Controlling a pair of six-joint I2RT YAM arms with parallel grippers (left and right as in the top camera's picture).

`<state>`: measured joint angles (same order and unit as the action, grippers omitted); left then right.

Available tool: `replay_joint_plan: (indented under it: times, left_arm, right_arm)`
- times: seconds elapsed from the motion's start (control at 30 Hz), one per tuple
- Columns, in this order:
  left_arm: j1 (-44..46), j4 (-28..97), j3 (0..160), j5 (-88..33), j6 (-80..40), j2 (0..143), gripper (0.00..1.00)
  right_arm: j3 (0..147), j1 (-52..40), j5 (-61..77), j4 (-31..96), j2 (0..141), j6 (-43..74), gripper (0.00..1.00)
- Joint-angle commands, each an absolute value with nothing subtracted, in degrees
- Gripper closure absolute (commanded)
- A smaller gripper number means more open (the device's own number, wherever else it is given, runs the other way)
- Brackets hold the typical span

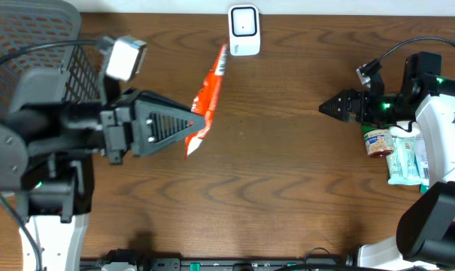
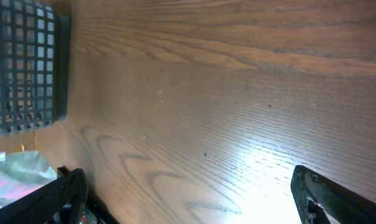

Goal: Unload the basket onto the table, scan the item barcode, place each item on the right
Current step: 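Swing the held stick toward the scanner with the left gripper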

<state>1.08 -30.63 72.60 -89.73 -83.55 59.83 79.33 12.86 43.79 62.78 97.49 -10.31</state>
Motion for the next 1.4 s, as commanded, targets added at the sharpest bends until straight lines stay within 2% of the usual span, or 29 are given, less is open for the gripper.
replay_joint_plan:
  times: [0.0,0.2,0.3,0.67,0.87,1.07,1.2,1.37]
  left_arm:
    - [0.2,-30.7,73.3,-90.0,-84.7,59.4,0.93]
    - [0.2,-30.7,72.4,-90.0,-84.1,60.3,0.93]
    - [0.2,-30.8,72.4,-90.0,-83.4,61.5,0.93]
    - [0.2,-39.6,72.5,-90.1,-82.2,73.0,0.93]
    - [0.2,-41.3,75.0,-90.0,-82.4,80.2,0.93]
    - [-0.4,-40.7,75.6,-80.8,-78.1,83.2,0.93]
    - [-1.3,-29.3,75.6,-76.4,-63.9,83.4,0.93]
    - [-2.2,0.5,75.6,-61.1,-39.8,83.4,0.93]
  right_arm:
    - [79.4,13.1,43.5,62.8,97.8,-9.9,0.01]
    - [79.4,13.1,43.4,62.7,97.8,-9.8,0.01]
    - [79.4,14.2,43.5,60.3,97.8,-4.4,0.01]
    - [79.4,30.0,40.4,58.0,97.8,-2.2,0.01]
    - [79.4,34.0,29.5,58.0,97.8,-2.2,0.01]
    - [79.4,34.8,16.6,58.1,97.8,-2.2,0.01]
    - [79.4,34.8,15.2,58.1,97.8,-2.2,0.01]
    - [79.4,34.8,15.2,58.1,97.8,-2.2,0.01]
